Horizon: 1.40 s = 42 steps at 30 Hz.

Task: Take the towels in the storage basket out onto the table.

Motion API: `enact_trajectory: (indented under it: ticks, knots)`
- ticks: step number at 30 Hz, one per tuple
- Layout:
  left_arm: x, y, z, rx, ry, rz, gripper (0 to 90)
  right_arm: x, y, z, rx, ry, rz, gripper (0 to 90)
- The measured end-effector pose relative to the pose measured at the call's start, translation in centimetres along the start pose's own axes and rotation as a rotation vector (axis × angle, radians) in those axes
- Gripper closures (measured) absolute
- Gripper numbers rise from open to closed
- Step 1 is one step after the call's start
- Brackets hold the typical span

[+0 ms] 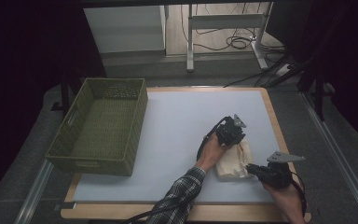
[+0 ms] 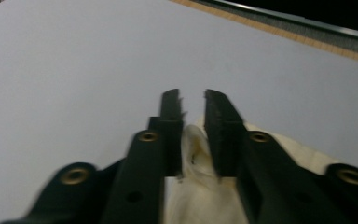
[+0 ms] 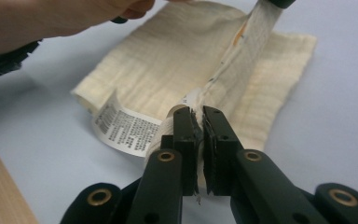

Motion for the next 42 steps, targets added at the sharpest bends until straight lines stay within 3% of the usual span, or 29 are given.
enact_trajectory:
  ticks: [1, 4, 9, 10, 14, 20, 22, 28, 33, 34, 35, 36, 37, 40, 41, 42]
  knots:
    - [0.1, 0.0, -0.1, -0.004, 0.012, -0.012, 73.7, 0.0, 0.0, 0.0, 0.000, 0.000, 0.000, 83.1]
    - [0.5, -0.1, -0.6, 0.008, 0.039, -0.023, 56.2, -0.1, 0.5, -0.4, -0.028, 0.003, 0.003, 73.9]
    - [0.7, -0.3, -2.2, 0.018, 0.056, -0.020, 44.3, -0.1, 1.4, -1.4, -0.058, 0.012, 0.002, 68.4]
    - [0.4, -0.6, -3.0, 0.040, 0.058, -0.015, 41.6, -0.1, 1.9, -2.0, -0.075, 0.011, 0.002, 67.5]
    - [-0.5, -1.2, -4.2, 0.052, 0.062, -0.035, 35.9, -0.1, 2.6, -2.7, -0.092, 0.013, 0.006, 66.6]
    - [-4.1, -2.4, -6.9, 0.089, 0.029, -0.062, 27.9, 0.7, 3.7, -3.5, -0.129, 0.025, 0.011, 67.7]
    - [-5.6, -2.8, -7.8, 0.104, 0.010, -0.076, 25.3, 1.2, 3.6, -3.4, -0.120, 0.029, 0.014, 69.8]
    - [-9.9, -3.2, -10.7, 0.128, -0.007, -0.133, 18.1, 2.2, 2.8, -1.2, -0.089, 0.012, 0.004, 72.3]
    - [-13.7, -3.2, -12.2, 0.161, -0.057, -0.158, 12.7, 2.0, 2.5, 1.0, -0.102, -0.031, -0.012, 67.3]
    - [-15.3, -3.4, -12.6, 0.169, -0.078, -0.164, 12.3, 1.6, 2.7, 1.7, -0.119, -0.061, -0.022, 70.9]
    - [-15.3, -3.4, -12.6, 0.169, -0.078, -0.164, 12.0, 1.6, 2.7, 1.7, -0.119, -0.061, -0.022, 70.9]
    - [-16.6, -3.4, -12.9, 0.177, -0.086, -0.191, 11.8, 1.2, 2.6, 2.1, -0.115, -0.077, -0.027, 85.8]
    - [-16.6, -3.4, -12.9, 0.177, -0.086, -0.191, 11.6, 1.2, 2.6, 2.1, -0.115, -0.077, -0.027, 85.8]
    - [-17.2, -3.6, -13.5, 0.168, -0.050, -0.244, 12.2, 1.8, 2.2, 1.5, -0.119, -0.047, -0.026, 88.3]
    - [-17.2, -3.6, -13.5, 0.168, -0.050, -0.244, 12.2, 1.8, 2.2, 1.5, -0.119, -0.047, -0.026, 88.3]
    - [-17.4, -3.5, -13.4, 0.183, -0.074, -0.218, 11.5, 2.5, 2.2, 0.7, -0.129, -0.024, -0.035, 88.3]
Point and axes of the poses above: each handheld gripper's, and its own axes: z roughly forward along the jaws, x roughly out of its top, y roughly to its right, the point moved 10 cm from there along z, roughly forward along the jaws, and after that the axes turned 6 degrees about -x, right-handed, at the moved point
